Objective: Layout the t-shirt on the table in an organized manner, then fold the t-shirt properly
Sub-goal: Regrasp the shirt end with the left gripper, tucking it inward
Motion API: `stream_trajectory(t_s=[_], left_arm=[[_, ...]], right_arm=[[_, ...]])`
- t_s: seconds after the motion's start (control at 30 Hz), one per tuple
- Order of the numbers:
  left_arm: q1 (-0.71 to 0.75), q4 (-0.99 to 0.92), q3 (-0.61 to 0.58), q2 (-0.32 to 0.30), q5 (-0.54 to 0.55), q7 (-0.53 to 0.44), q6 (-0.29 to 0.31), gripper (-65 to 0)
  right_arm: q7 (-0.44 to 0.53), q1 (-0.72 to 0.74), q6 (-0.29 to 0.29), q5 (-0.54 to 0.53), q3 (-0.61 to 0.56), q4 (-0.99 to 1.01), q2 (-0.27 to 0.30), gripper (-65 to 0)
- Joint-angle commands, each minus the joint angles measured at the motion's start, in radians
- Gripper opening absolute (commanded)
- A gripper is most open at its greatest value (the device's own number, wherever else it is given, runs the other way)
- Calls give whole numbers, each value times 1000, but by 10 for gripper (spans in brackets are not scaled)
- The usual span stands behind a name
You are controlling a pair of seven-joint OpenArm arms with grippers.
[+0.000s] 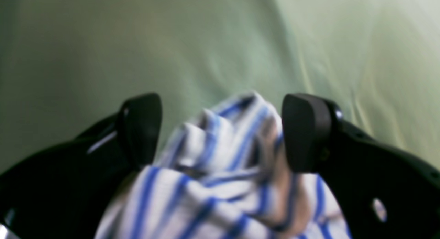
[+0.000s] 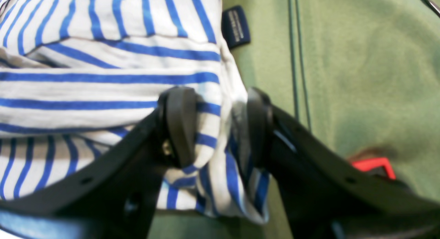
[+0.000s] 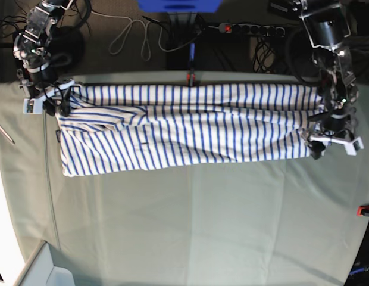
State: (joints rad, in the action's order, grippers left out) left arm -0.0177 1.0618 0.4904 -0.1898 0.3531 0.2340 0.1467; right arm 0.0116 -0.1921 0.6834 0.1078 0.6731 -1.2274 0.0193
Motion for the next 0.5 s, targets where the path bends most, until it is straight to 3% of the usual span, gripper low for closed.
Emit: stream_trajectory(t_s=[0.0, 0.13, 0.3, 0.47], left_arm=[[-18, 10, -22, -23, 7, -23, 9, -125], [-18, 8, -52, -23, 7, -25, 9, -152], [-18, 8, -52, -37, 8, -31, 9, -350], [-15, 8, -52, -41, 8, -32, 9, -366]], right_arm=[[23, 4, 15, -10, 1, -15, 11, -394], [23, 4, 15, -10, 1, -15, 11, -394], [23, 9, 15, -10, 1, -15, 12, -394], [21, 13, 15, -10, 1, -15, 12, -394]])
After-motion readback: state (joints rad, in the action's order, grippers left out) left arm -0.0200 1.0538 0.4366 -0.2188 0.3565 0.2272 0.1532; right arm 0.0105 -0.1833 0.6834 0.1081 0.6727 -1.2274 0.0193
